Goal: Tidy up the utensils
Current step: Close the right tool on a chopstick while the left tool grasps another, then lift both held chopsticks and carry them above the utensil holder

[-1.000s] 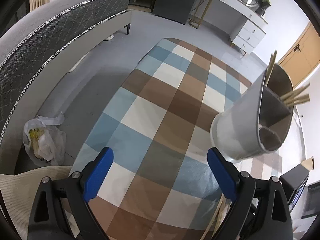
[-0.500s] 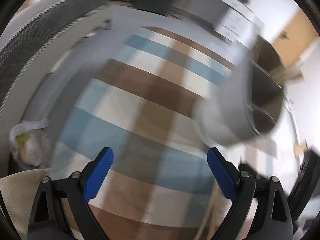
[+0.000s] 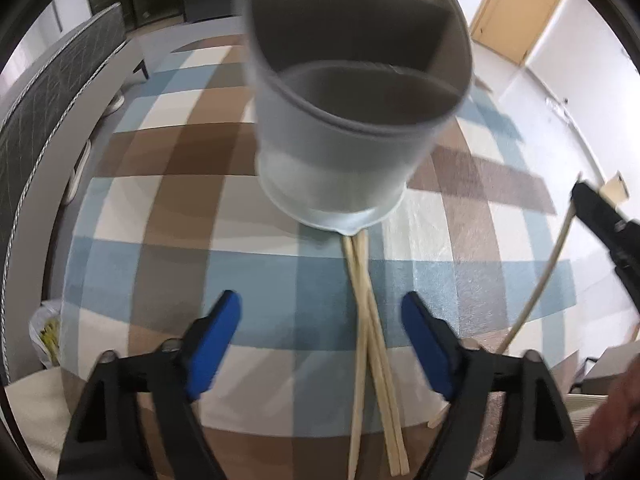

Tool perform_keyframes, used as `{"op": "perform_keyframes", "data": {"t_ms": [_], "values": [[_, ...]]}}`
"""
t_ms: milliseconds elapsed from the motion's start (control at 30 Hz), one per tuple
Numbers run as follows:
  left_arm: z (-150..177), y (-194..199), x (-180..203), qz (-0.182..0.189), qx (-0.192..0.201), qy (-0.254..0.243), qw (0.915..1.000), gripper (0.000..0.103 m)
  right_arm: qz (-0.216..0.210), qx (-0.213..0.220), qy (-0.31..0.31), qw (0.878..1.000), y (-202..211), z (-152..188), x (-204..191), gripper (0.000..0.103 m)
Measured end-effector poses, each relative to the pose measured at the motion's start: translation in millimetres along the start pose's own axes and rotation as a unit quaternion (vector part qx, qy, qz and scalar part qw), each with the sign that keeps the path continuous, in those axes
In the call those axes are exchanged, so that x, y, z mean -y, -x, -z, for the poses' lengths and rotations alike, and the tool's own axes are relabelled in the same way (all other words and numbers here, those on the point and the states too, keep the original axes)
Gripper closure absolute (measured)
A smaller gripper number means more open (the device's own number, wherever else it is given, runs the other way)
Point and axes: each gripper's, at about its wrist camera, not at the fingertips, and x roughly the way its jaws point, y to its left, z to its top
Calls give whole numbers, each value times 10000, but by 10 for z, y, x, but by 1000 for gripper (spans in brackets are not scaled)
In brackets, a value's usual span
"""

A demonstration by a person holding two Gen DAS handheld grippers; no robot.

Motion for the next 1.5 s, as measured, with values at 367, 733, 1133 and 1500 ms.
{"op": "perform_keyframes", "data": {"t_ms": [367,733,1133,1500], "values": [[-76,-218,268,-518,-172,-440,9975,71,33,35,-172,9998,13,-20,96,99],[-92,-282,219,-117,-229,-400,9989,101,87,220,-15,9997,75,-38,8,99],[53,516,-135,411,874,0,9953,101,117,544,575,9968,299,33,-275,99],[219,974,-94,727,1645,-52,9837,101,201,836,1235,9886,553,279,-607,99]]}}
